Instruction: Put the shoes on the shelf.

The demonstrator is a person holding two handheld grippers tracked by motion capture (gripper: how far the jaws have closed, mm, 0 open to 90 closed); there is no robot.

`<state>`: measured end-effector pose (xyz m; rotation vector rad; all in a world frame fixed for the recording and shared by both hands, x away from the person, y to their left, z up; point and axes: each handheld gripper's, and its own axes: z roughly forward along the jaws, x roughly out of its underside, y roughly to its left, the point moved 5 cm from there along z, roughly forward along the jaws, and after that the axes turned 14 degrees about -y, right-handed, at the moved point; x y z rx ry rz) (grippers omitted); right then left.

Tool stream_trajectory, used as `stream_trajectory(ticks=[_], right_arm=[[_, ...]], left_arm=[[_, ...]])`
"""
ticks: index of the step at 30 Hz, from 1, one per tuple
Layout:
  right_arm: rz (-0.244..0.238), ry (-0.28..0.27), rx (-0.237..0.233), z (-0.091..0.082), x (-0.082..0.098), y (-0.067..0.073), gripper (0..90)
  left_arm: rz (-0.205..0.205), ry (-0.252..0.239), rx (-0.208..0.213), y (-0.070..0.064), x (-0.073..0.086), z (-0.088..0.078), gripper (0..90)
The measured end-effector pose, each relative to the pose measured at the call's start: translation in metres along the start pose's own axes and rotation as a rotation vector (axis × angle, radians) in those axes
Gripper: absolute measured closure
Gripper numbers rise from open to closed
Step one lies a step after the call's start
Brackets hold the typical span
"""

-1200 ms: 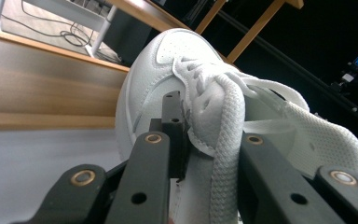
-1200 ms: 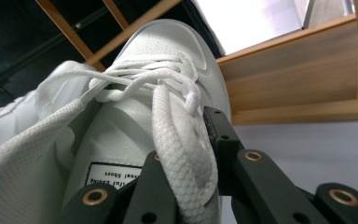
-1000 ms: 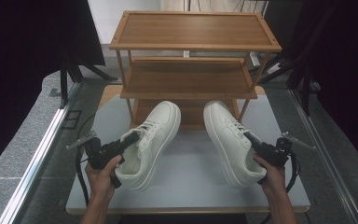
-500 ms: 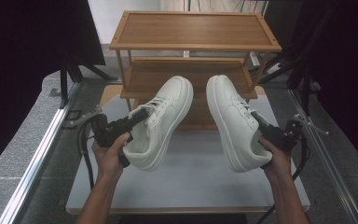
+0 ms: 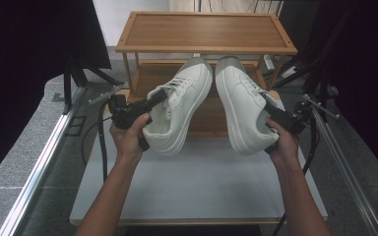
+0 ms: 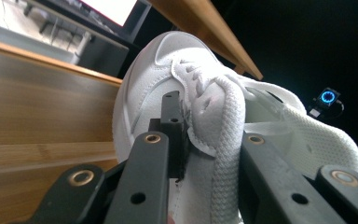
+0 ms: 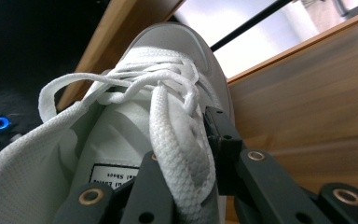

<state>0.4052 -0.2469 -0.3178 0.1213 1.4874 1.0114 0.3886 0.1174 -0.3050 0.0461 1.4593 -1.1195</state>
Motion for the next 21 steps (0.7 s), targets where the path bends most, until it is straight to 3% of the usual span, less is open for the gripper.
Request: stream_trajectory(ticks=[5,9,12,16,21], right_arm=[[-0.027,0.013,0.046,0.019,-0.003,-0.002,80.9],[-0.058,0.029,0.076,0.034,-0.003,-0.002,80.9],[-0.073,0.036,0.092,0.044,-0.002,-0.002,80.9],[-0.051,0.034,0.115,0.056,-0.001,-0.007,80.9],[-0.007,0.031,0.147,0.069,0.001,-0.013,80.9]], left_arm=[[0.024,0.004,-0.049,0.010,0.001,0.015,79.2],[0.004,-0.011,-0.069,0.022,0.000,0.027,79.2],[0.022,-0.008,-0.091,0.026,-0.001,0.034,79.1],[0.035,-0.009,-0.109,0.029,-0.003,0.041,79.1],[-0.002,-0.011,-0.143,0.038,-0.003,0.052,79.0]])
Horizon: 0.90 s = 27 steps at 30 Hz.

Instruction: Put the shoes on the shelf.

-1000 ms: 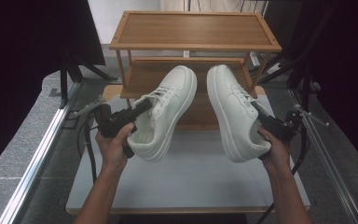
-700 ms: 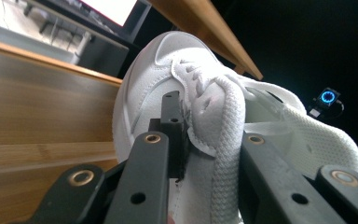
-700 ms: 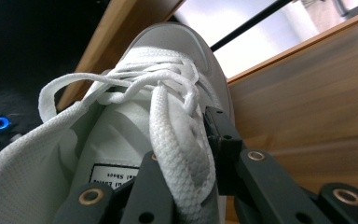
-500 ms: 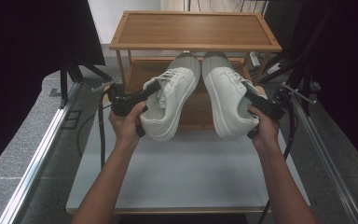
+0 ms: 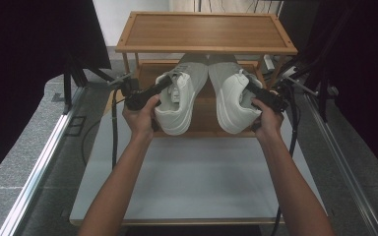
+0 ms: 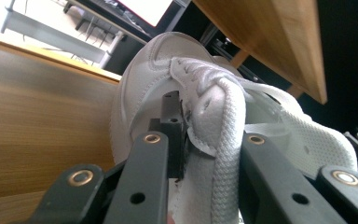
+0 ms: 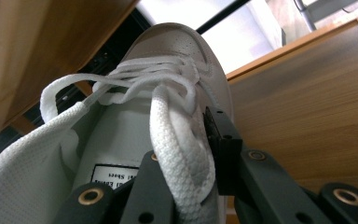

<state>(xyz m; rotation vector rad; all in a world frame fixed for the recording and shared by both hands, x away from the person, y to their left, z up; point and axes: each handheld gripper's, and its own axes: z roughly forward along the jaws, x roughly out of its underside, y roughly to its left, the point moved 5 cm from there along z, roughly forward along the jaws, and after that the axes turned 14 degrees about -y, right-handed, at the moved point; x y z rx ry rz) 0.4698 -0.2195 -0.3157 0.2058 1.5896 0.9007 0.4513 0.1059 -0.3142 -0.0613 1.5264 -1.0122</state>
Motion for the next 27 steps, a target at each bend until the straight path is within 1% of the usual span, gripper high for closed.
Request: stream_trajectory(ticks=[2,6,8,10,12,14,16,18,20,22,23,25,26,27], right_arm=[[-0.017,0.007,0.023,0.007,-0.001,-0.001,80.8],[-0.046,0.003,0.063,0.016,-0.003,0.000,79.9],[-0.050,0.003,0.072,0.019,-0.003,0.001,79.8],[-0.040,0.004,0.080,0.022,-0.004,0.001,79.8],[-0.042,0.001,0.085,0.026,-0.004,0.002,79.7],[-0.045,0.009,0.089,0.030,-0.002,0.004,79.2],[-0.050,0.013,0.094,0.033,0.001,0.004,78.6],[-0.061,0.007,0.113,0.036,0.003,0.003,77.2],[-0.044,-0.005,0.124,0.038,0.003,0.005,76.4],[-0.056,-0.013,0.137,0.041,0.003,0.008,75.6],[-0.062,-0.022,0.142,0.042,0.003,0.009,74.5],[-0.042,-0.029,0.158,0.044,0.004,0.012,71.5],[-0.049,-0.034,0.156,0.045,0.005,0.013,69.5],[-0.044,-0.033,0.156,0.046,0.006,0.015,67.3]], left_arm=[[-0.014,-0.004,-0.017,0.003,0.000,0.004,78.9],[-0.035,-0.015,-0.046,0.007,-0.004,0.012,78.8],[-0.035,-0.021,-0.060,0.009,-0.006,0.015,78.8],[-0.031,-0.023,-0.075,0.010,-0.007,0.019,78.8],[-0.032,-0.024,-0.093,0.011,-0.006,0.023,78.6],[-0.046,-0.030,-0.104,0.012,-0.006,0.026,78.5],[-0.059,-0.047,-0.116,0.013,-0.005,0.029,78.4],[-0.057,-0.059,-0.130,0.014,-0.004,0.031,78.4],[-0.061,-0.068,-0.152,0.013,-0.001,0.035,78.3],[-0.067,-0.070,-0.170,0.012,0.004,0.040,77.9],[-0.064,-0.070,-0.181,0.012,0.006,0.041,77.6],[-0.077,-0.077,-0.178,0.010,0.010,0.045,76.3],[-0.082,-0.080,-0.181,0.008,0.011,0.046,74.9],[-0.088,-0.083,-0.182,0.006,0.012,0.047,73.5]])
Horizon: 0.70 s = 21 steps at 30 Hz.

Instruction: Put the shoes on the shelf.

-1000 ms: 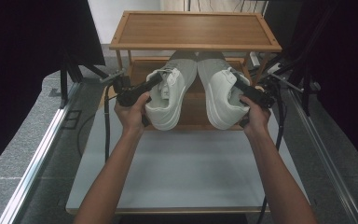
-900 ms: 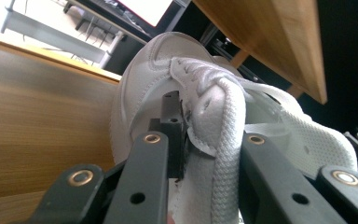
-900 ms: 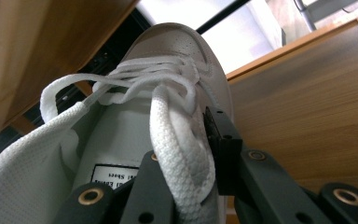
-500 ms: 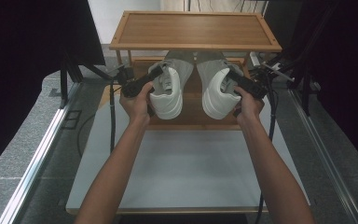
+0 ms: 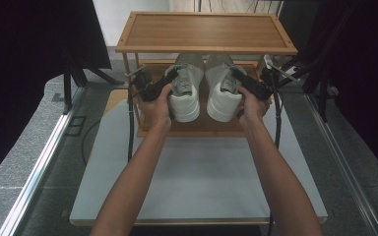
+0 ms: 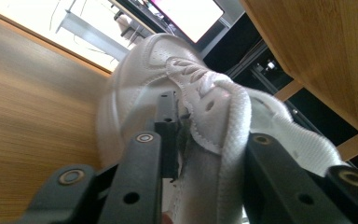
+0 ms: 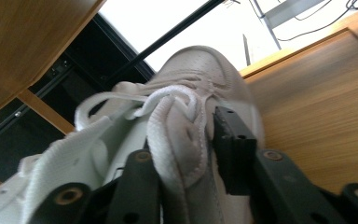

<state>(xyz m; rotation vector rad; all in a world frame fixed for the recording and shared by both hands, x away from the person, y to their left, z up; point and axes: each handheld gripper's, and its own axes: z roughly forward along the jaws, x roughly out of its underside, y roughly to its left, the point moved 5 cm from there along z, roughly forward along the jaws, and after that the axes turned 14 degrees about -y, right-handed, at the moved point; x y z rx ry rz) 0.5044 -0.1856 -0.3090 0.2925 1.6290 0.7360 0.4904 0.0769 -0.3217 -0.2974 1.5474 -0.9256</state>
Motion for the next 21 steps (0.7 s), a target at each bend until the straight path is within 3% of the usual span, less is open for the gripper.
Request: stream_trajectory(ticks=[5,8,13,17,20,21], right_arm=[[-0.010,0.003,-0.049,0.005,0.008,0.010,50.9],[-0.021,0.002,-0.066,0.007,0.007,0.012,45.1],[0.038,-0.021,-0.139,0.002,0.002,0.015,43.8],[-0.017,-0.046,-0.151,-0.009,-0.001,0.017,46.8],[-0.031,-0.046,-0.179,-0.026,-0.001,0.017,52.6],[-0.044,-0.038,-0.183,-0.031,-0.001,0.017,55.5]], left_arm=[[0.001,0.020,0.041,-0.008,0.004,0.007,56.0],[-0.064,-0.001,0.085,-0.008,-0.003,0.006,52.9],[-0.024,0.028,0.099,-0.004,-0.005,-0.003,50.2],[0.020,-0.010,0.112,-0.004,-0.008,-0.024,56.6],[0.061,-0.002,0.151,-0.006,-0.008,-0.041,66.8],[0.096,-0.001,0.170,-0.007,-0.009,-0.050,71.4]])
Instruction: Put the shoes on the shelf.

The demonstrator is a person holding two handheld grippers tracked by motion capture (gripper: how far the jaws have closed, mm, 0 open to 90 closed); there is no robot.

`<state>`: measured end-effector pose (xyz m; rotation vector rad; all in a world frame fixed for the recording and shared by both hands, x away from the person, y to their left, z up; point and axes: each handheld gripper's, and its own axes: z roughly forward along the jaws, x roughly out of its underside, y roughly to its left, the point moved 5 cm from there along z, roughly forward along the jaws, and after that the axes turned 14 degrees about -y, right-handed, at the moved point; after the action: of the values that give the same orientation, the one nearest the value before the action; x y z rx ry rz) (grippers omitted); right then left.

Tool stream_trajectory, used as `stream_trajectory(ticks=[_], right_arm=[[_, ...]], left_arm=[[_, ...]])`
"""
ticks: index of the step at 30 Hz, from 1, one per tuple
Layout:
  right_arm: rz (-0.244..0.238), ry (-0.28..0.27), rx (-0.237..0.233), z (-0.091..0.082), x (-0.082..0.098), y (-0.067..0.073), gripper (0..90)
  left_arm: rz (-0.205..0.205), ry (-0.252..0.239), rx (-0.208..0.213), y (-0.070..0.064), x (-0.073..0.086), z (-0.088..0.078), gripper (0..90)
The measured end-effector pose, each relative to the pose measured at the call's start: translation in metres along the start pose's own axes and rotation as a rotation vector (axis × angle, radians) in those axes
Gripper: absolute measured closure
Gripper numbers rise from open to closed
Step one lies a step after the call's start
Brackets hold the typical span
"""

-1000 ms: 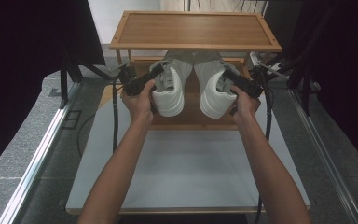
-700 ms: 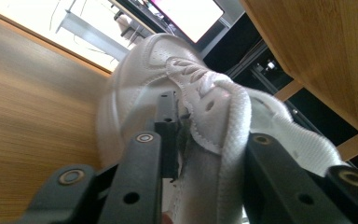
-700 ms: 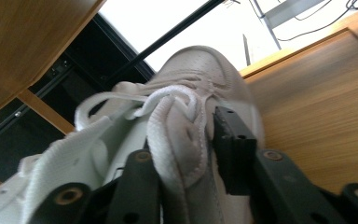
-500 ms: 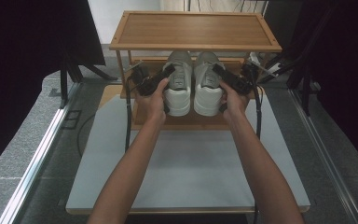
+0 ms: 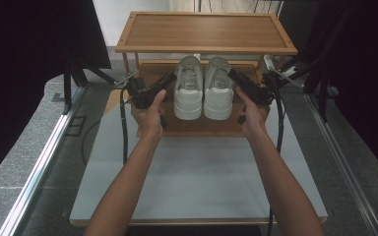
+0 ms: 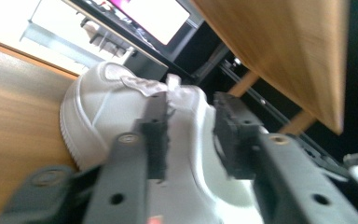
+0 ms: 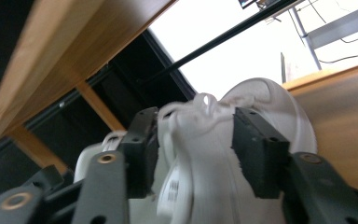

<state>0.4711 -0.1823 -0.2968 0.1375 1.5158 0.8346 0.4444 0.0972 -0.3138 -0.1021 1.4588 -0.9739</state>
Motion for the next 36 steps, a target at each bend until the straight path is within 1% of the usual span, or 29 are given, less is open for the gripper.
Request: stream_trajectory(ticks=[1,2,3,4,6,7,8,9,11,13,14,16,18,19,20,21,23,25,27,30,35,36], right_arm=[[-0.028,-0.003,-0.017,-0.009,0.000,0.002,58.9],[-0.052,-0.004,-0.024,-0.015,0.000,0.003,62.6],[-0.097,-0.002,-0.025,-0.025,0.000,0.005,66.7],[-0.126,0.004,-0.033,-0.033,0.001,0.006,69.9],[-0.185,0.011,-0.048,-0.050,0.003,0.010,75.5],[-0.220,0.016,-0.054,-0.057,0.005,0.012,78.0],[-0.242,0.025,-0.061,-0.062,0.007,0.014,80.4],[-0.275,0.036,-0.078,-0.069,0.012,0.018,82.6],[-0.315,0.071,-0.109,-0.077,0.021,0.024,86.2],[-0.349,0.105,-0.136,-0.081,0.031,0.029,88.9],[-0.369,0.118,-0.148,-0.082,0.035,0.031,89.2],[-0.398,0.140,-0.165,-0.080,0.043,0.035,89.3],[-0.413,0.139,-0.160,-0.077,0.048,0.035,89.4],[-0.417,0.140,-0.159,-0.075,0.050,0.034,89.3],[-0.414,0.143,-0.158,-0.074,0.052,0.033,89.4],[-0.409,0.145,-0.160,-0.072,0.053,0.032,89.4],[-0.398,0.135,-0.176,-0.071,0.054,0.031,89.4],[-0.402,0.131,-0.180,-0.072,0.053,0.030,89.4],[-0.404,0.122,-0.182,-0.073,0.053,0.028,89.4],[-0.426,0.110,-0.176,-0.074,0.054,0.027,89.4],[-0.413,0.106,-0.182,-0.074,0.054,0.026,89.4],[-0.413,0.106,-0.182,-0.074,0.054,0.026,89.4]], left_arm=[[0.025,0.009,0.015,-0.002,0.000,-0.005,75.8],[0.063,0.022,0.035,-0.006,0.000,-0.014,79.1],[0.104,0.028,0.047,-0.010,0.000,-0.021,81.9],[0.141,0.032,0.052,-0.013,0.001,-0.028,84.2],[0.195,0.046,0.077,-0.022,0.007,-0.042,88.3],[0.216,0.058,0.087,-0.025,0.010,-0.047,89.3],[0.247,0.083,0.101,-0.030,0.016,-0.053,89.7],[0.266,0.106,0.111,-0.033,0.022,-0.056,89.9],[0.292,0.144,0.125,-0.038,0.031,-0.060,90.0],[0.333,0.172,0.117,-0.041,0.039,-0.060,90.0],[0.345,0.183,0.114,-0.041,0.042,-0.058,90.0],[0.350,0.201,0.109,-0.040,0.047,-0.052,90.0],[0.360,0.223,0.088,-0.036,0.052,-0.044,90.0],[0.350,0.214,0.102,-0.035,0.053,-0.042,90.0],[0.346,0.214,0.106,-0.035,0.053,-0.041,90.0],[0.360,0.214,0.108,-0.036,0.053,-0.040,90.0],[0.414,0.207,0.105,-0.039,0.055,-0.038,90.0],[0.440,0.195,0.100,-0.040,0.057,-0.035,90.0],[0.437,0.188,0.096,-0.039,0.057,-0.032,90.0],[0.426,0.189,0.088,-0.036,0.057,-0.027,90.0],[0.423,0.187,0.074,-0.034,0.057,-0.021,90.0],[0.429,0.186,0.075,-0.034,0.057,-0.020,90.0]])
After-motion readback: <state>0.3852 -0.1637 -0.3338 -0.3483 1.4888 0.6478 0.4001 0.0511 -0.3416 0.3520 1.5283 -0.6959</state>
